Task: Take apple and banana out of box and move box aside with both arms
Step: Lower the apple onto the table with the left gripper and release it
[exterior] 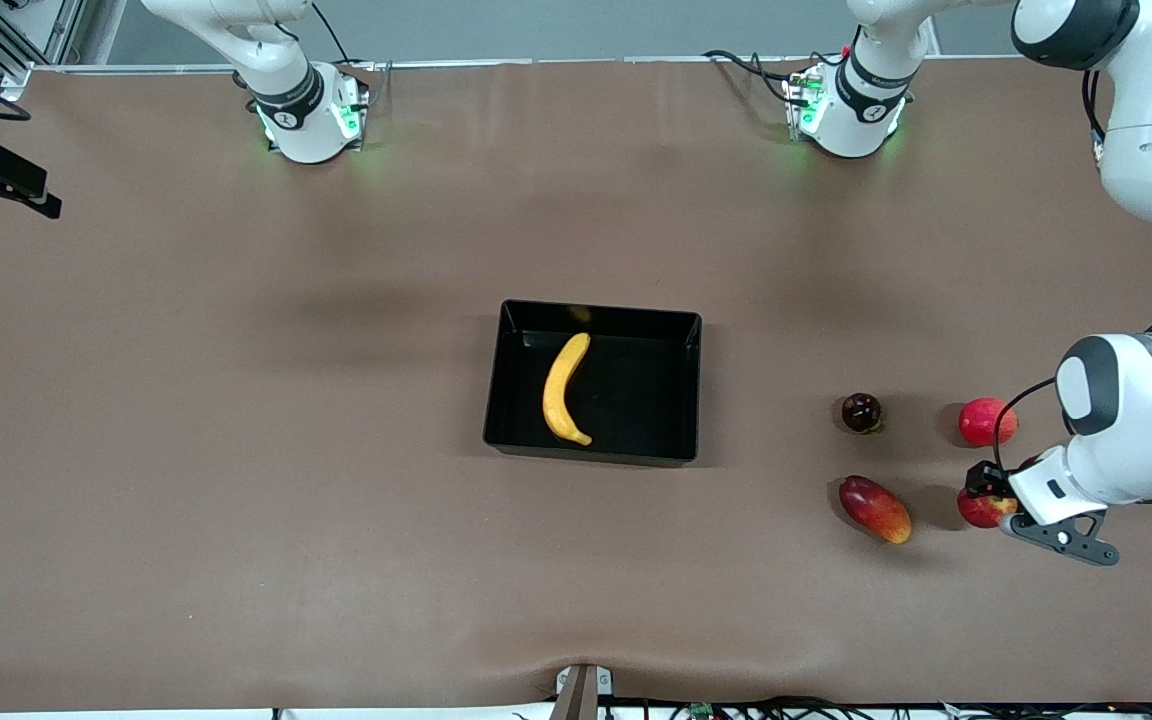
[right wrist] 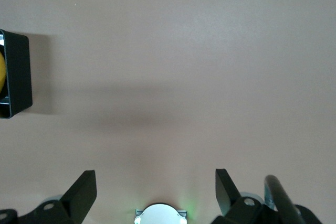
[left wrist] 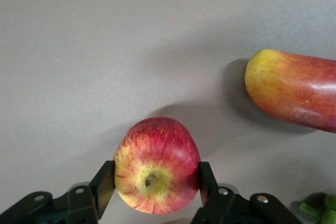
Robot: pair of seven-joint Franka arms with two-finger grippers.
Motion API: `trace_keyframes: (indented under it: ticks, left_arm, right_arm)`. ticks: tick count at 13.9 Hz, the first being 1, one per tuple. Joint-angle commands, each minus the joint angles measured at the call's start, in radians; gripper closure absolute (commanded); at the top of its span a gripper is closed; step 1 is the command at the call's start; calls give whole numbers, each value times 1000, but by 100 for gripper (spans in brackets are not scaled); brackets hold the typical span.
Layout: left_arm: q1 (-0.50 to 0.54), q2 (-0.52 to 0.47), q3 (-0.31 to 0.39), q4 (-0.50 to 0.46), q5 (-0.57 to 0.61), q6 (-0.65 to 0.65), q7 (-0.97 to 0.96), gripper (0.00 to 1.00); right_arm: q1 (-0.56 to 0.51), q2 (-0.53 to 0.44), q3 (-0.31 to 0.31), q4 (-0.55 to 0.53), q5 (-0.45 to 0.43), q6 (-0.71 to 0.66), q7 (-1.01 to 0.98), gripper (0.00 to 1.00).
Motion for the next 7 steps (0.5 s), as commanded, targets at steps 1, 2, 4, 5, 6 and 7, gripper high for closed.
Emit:
trace_keyframes:
  ticks: [1, 2, 4, 5, 6, 7]
  left_arm:
    - [-14, 29, 10, 33, 23, 27, 2, 100]
    - [-14, 40, 10, 33, 23, 33, 2, 100]
    - [-17, 61, 10, 33, 23, 38, -2, 100]
    - [-22, 63, 23, 33, 24, 44, -2, 100]
    - [-39, 63, 36, 33, 24, 49, -5, 100]
    - [-48, 63, 50, 33, 21, 49, -14, 100]
  right_arm:
    - [-13, 6, 9, 14, 11, -2, -2, 0]
    - [-13, 6, 9, 14, 11, -2, -2, 0]
    - [-13, 6, 9, 14, 11, -2, -2, 0]
    - [-13, 6, 9, 14, 11, -2, -2, 0]
    - [-13, 6, 9, 14, 11, -2, -2, 0]
    - [-13, 6, 9, 14, 12, -2, -2, 0]
